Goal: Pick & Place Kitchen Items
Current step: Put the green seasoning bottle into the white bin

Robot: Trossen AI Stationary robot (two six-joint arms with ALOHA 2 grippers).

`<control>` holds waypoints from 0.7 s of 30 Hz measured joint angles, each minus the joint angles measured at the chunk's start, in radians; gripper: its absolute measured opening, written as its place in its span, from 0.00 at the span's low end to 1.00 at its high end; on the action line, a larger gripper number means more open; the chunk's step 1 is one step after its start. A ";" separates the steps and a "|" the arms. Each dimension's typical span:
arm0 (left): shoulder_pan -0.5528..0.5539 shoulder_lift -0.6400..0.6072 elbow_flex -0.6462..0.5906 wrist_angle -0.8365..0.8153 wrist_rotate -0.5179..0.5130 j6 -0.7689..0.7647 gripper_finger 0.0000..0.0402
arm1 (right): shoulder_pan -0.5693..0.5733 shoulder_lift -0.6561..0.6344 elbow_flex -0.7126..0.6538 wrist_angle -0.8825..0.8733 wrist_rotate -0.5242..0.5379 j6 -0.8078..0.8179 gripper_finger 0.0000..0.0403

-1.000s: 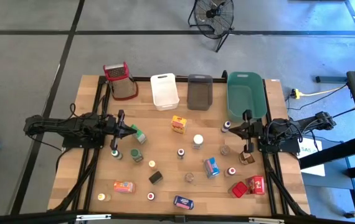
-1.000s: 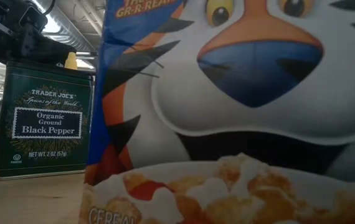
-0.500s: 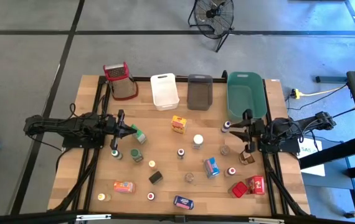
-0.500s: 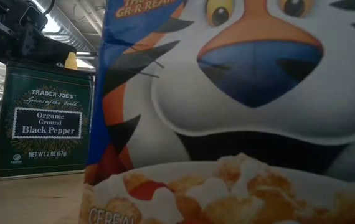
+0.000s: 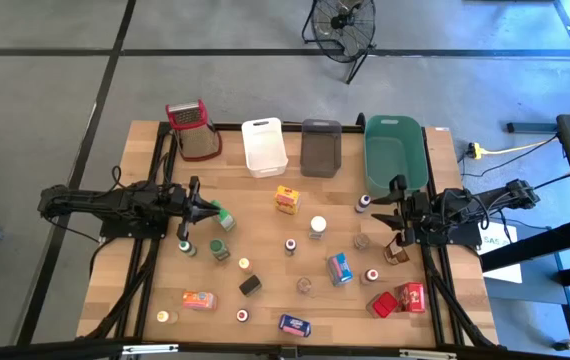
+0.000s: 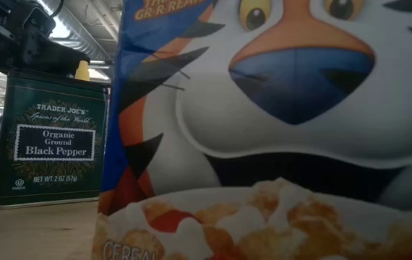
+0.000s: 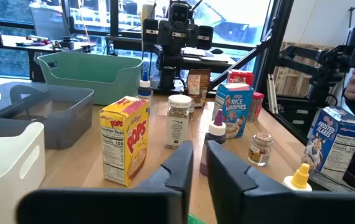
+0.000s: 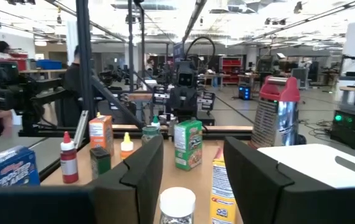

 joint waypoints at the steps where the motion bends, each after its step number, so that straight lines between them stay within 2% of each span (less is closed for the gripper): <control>1: 0.000 0.000 0.000 0.000 0.000 0.000 0.16 | 0.000 0.000 0.000 0.000 0.012 0.000 0.43; 11: 0.000 0.000 0.000 0.044 -0.021 -0.076 0.45 | 0.000 0.000 0.000 0.053 0.128 -0.031 0.43; 16: 0.000 0.000 0.000 0.060 -0.027 -0.076 0.55 | 0.000 0.000 0.000 0.063 0.112 -0.033 0.43; 21: 0.000 0.000 0.000 0.063 -0.028 -0.086 0.58 | 0.001 0.000 0.000 0.057 0.064 -0.005 0.43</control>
